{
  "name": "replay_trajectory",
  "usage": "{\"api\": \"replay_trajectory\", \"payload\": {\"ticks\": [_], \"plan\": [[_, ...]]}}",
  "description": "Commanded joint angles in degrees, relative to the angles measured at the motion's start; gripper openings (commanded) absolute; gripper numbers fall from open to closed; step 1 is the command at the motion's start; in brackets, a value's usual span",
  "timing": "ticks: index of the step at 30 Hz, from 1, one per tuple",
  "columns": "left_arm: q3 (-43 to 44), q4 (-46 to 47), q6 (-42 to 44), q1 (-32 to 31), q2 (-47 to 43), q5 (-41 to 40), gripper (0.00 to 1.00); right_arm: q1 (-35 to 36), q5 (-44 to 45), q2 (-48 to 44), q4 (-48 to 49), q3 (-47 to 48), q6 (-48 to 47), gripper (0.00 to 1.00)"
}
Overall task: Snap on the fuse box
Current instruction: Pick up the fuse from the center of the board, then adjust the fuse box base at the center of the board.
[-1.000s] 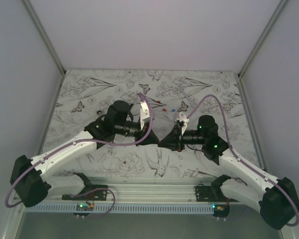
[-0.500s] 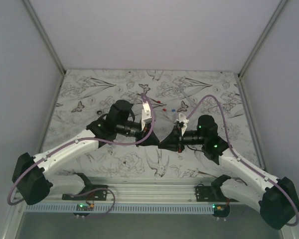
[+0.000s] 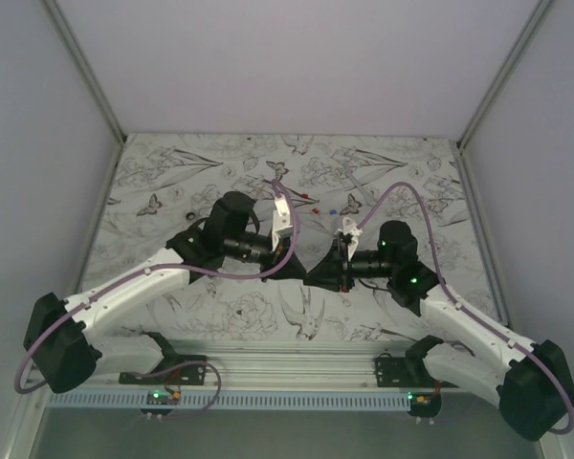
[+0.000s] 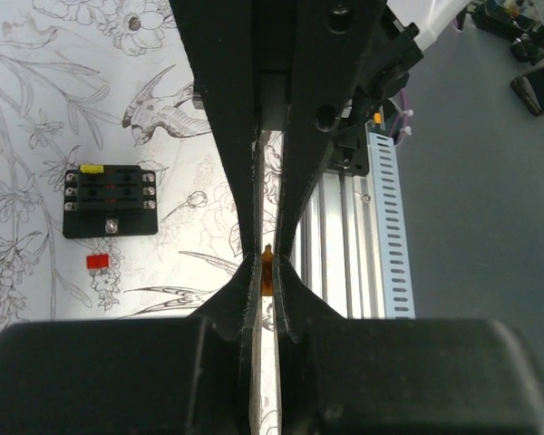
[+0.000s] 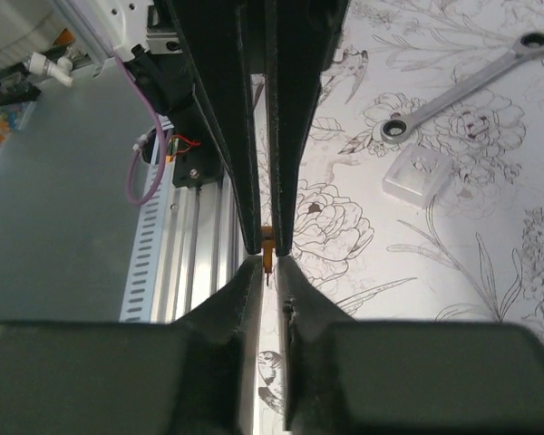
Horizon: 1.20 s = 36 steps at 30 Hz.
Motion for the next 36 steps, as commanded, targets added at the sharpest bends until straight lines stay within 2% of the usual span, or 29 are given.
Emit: {"api": "replay_trajectory", "payload": {"ticks": [1,3,5,10,13,15,21,25,36], "plan": [[0.5,-1.4,-0.2,-0.7,-0.2,-1.5,0.00,-0.2,5.9,0.2,-1.1,2.4,-0.6,0.28],[-0.1,-1.4,-1.7,-0.7,-0.8,-6.8,0.00,-0.2,9.3,0.1,-2.5,2.3,-0.2,0.42],[-0.8,-1.5,-4.1,-0.5,-1.0,-12.9,0.00,-0.3,14.0,0.1,-4.4,2.1,0.7,0.52],[-2.0,-2.8,-12.2,0.7,-0.5,-30.5,0.00,-1.8,30.5,-0.3,-10.0,1.6,5.0,0.55],[-2.0,-5.0,-16.8,1.2,0.5,-38.5,0.00,-6.2,39.2,-0.7,-12.8,0.4,10.4,0.52],[-2.0,-6.8,-19.9,1.3,1.2,-42.1,0.00,-10.4,41.3,-0.7,-14.4,-0.9,14.4,0.48],[-2.2,-8.0,-27.3,1.5,4.1,-46.1,0.00,-17.6,45.8,0.7,-17.9,-4.0,20.1,0.37],[-1.6,-8.4,-28.6,1.4,5.7,-45.3,0.00,-20.5,45.8,3.6,-18.3,-5.6,22.2,0.35],[-0.8,-8.5,-30.0,1.4,7.9,-44.8,0.00,-20.4,39.8,10.5,-8.1,-9.7,25.1,0.26]]}}
